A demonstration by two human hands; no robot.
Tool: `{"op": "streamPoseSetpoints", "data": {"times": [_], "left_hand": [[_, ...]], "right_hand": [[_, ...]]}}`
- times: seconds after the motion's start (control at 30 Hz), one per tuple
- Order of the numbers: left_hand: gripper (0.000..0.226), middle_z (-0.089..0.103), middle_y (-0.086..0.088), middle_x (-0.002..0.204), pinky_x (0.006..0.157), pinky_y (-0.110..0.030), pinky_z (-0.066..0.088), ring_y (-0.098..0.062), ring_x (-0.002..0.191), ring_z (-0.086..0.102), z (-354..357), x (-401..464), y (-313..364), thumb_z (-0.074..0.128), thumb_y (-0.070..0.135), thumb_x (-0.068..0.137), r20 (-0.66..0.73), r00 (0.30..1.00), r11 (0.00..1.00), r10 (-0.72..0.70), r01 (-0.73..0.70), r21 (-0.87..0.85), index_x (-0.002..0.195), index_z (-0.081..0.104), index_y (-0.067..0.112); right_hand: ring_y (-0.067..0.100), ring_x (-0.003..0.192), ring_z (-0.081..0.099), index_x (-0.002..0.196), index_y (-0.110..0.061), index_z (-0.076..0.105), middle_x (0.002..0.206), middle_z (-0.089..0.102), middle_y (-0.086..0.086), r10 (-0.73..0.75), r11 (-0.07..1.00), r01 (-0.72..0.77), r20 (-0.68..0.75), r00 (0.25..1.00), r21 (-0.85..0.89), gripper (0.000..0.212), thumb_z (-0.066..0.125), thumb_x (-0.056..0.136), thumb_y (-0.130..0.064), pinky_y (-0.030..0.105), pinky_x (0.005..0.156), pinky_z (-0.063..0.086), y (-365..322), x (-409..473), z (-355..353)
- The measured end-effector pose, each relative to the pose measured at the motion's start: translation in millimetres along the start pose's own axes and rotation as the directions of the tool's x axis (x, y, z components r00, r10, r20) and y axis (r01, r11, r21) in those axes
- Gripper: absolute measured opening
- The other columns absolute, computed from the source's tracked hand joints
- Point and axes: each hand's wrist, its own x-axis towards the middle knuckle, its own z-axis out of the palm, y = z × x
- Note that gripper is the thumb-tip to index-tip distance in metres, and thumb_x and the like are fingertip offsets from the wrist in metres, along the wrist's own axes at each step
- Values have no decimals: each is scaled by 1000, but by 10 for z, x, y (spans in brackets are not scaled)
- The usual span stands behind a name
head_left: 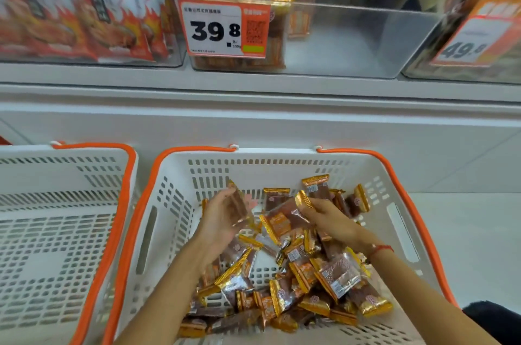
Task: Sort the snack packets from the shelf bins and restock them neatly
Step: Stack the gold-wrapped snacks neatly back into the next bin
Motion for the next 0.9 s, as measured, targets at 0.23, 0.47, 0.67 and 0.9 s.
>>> {"op": "streamPoseSetpoints", "data": {"times": [0.23, 0.47, 0.67, 0.9], "left_hand": [[47, 58, -25, 130, 77, -34, 51, -24, 110, 59, 203, -389, 378, 62, 24, 86, 192, 976, 925, -102, 164, -343, 126, 52, 3], [39, 73, -13, 103, 84, -38, 52, -22, 87, 72, 262, -517, 309, 49, 33, 96, 15, 999, 1000, 28, -28, -11, 127, 57, 11], [37, 61, -5, 129, 89, -39, 52, -21, 111, 63, 227, -335, 150, 48, 37, 99, -131, 990, 992, 58, -42, 120, 134, 47, 23], [41, 62, -15, 124, 86, -27, 53, -19, 108, 62, 302, -395, 124, 54, 1, 95, -38, 997, 998, 60, -60, 15, 134, 48, 9]], "right_hand": [[17, 77, 71, 99, -7, 70, 85, 75, 5, -134, 980, 151, -130, 982, 132, 31, 54, 95, -33, 20, 66, 54, -784, -377, -119], [23, 69, 71, 105, -9, 67, 93, 72, 16, -105, 935, 204, -325, 940, 290, 21, 58, 94, -24, 31, 61, 56, -916, -478, -205], [28, 88, 70, 120, -24, 62, 104, 71, 17, -28, 783, 98, -123, 992, 615, 41, 60, 89, 2, 34, 74, 60, -895, -452, -2], [29, 91, 69, 122, -26, 59, 104, 72, 13, -42, 814, 100, -114, 993, 572, 46, 66, 85, 0, 37, 81, 55, -756, -452, 234]]}}
